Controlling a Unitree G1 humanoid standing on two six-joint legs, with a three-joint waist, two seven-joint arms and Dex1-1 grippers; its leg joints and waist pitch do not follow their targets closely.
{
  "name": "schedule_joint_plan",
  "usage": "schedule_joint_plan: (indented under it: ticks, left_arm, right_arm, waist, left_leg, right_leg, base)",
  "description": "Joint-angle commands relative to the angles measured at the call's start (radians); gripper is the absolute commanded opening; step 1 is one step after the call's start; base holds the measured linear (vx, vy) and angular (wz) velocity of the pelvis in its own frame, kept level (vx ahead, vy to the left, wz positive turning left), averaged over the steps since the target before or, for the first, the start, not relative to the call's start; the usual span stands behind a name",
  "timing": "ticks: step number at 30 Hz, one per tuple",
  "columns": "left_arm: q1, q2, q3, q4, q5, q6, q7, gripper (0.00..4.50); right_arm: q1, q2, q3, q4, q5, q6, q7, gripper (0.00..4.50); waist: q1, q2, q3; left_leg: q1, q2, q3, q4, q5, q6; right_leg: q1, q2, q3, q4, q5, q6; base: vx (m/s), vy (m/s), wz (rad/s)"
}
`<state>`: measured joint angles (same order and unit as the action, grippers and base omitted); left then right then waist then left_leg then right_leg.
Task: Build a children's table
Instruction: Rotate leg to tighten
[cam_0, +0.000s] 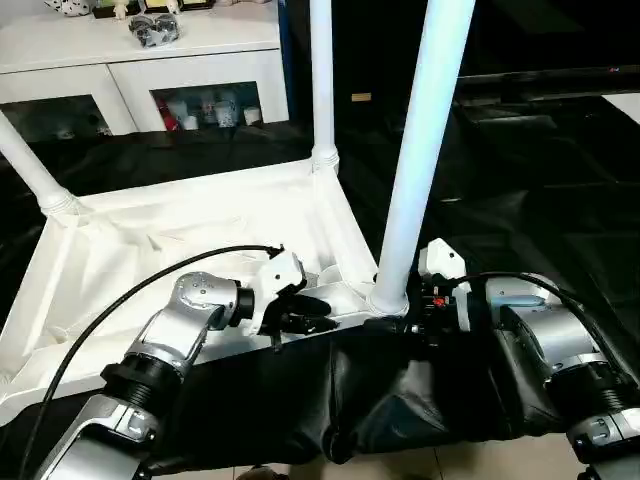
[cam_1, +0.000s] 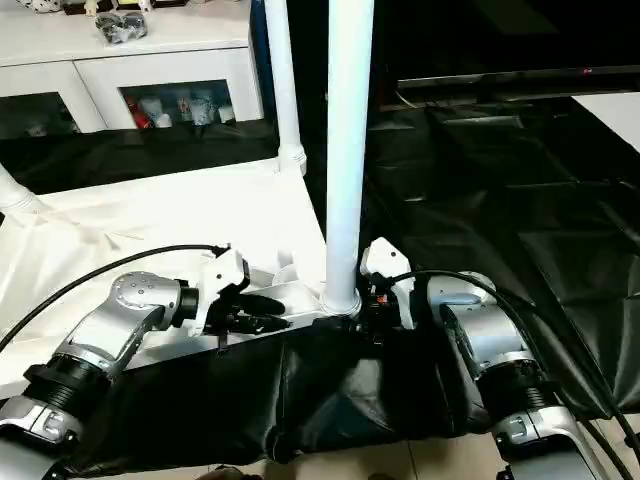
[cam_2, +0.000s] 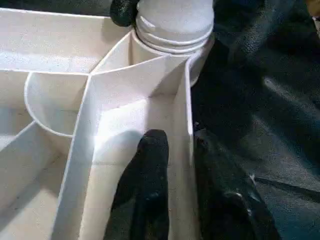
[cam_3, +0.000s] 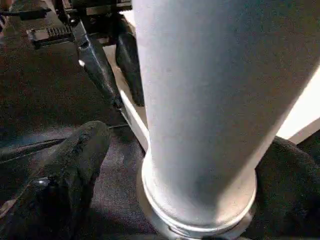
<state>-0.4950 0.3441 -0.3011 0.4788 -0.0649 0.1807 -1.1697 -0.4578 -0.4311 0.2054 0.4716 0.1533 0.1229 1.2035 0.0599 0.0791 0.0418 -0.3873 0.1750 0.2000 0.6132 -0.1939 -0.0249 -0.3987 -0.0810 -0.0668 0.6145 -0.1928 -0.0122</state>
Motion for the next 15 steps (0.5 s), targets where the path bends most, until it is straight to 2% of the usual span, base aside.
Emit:
schedule_joint_plan:
  ticks: [1,2,5,6,9,10,13,15]
  left_arm:
    - [0.001,0.017,0.0,-0.004,0.01,0.013,0.011,0.63]
    - [0.001,0.017,0.001,-0.006,0.008,0.012,0.01,0.56]
    - [0.004,0.016,0.003,-0.018,0.001,0.01,0.004,0.44]
    - [0.005,0.016,0.004,-0.02,-0.001,0.009,0.003,0.2]
    - [0.008,0.013,0.009,-0.025,-0.007,0.006,0.004,0.13]
    - [0.008,0.013,0.01,-0.026,-0.008,0.006,0.004,0.1]
    - [0.012,0.011,0.014,-0.029,-0.01,0.004,0.01,0.0]
    - [0.014,0.011,0.014,-0.029,-0.01,0.004,0.011,0.0]
  right_arm:
    - [0.006,0.005,0.017,-0.016,-0.007,-0.007,0.008,4.5]
    - [0.004,0.005,0.017,-0.014,-0.008,-0.007,0.008,4.5]
    - [-0.004,0.005,0.015,-0.005,-0.009,-0.01,0.007,4.5]
    - [-0.006,0.005,0.013,-0.004,-0.007,-0.008,0.008,4.5]
    - [-0.011,0.004,0.01,-0.001,-0.003,-0.004,0.013,4.5]
    - [-0.012,0.004,0.01,-0.001,-0.002,-0.003,0.014,4.21]
    - [-0.014,0.002,0.008,0.002,0.001,0.0,0.02,4.08]
    - [-0.015,0.002,0.008,0.003,0.001,0.0,0.02,3.8]
  waist:
    - [0.001,-0.013,-0.064]
    - [0.002,-0.016,-0.064]
    - [0.002,-0.015,-0.063]
    - [0.001,-0.015,-0.062]
    - [0.001,-0.017,-0.062]
    - [0.001,-0.018,-0.063]
    - [0.001,-0.018,-0.062]
    - [0.002,-0.018,-0.063]
  left_leg:
    - [0.018,0.059,-0.031,-0.07,-0.174,0.08]
    - [0.017,0.059,-0.032,-0.07,-0.17,0.082]
    - [0.017,0.059,-0.031,-0.07,-0.17,0.082]
    - [0.018,0.059,-0.031,-0.071,-0.177,0.081]
    - [0.018,0.06,-0.032,-0.072,-0.18,0.077]
    - [0.017,0.06,-0.031,-0.071,-0.175,0.079]
    - [0.018,0.059,-0.031,-0.071,-0.173,0.081]
    - [0.018,0.059,-0.03,-0.07,-0.167,0.083]
  right_leg:
    - [0.047,-0.07,0.043,-0.074,-0.174,-0.249]
    - [0.048,-0.071,0.043,-0.073,-0.174,-0.248]
    - [0.046,-0.071,0.043,-0.074,-0.182,-0.247]
    - [0.046,-0.07,0.043,-0.076,-0.192,-0.245]
    - [0.046,-0.071,0.043,-0.076,-0.203,-0.241]
    - [0.046,-0.07,0.044,-0.075,-0.196,-0.24]
    - [0.045,-0.071,0.044,-0.076,-0.2,-0.239]
    - [0.045,-0.07,0.044,-0.076,-0.196,-0.239]
  base:
    - [0.0,0.0,0.0]
    - [0.0,0.0,0.0]
    - [0.0,0.0,0.0]
    - [0.0,0.0,0.0]
    - [0.0,0.0,0.0]
    - [0.0,0.0,0.0]
    - [0.0,0.0,0.0]
    - [0.0,0.0,0.0]
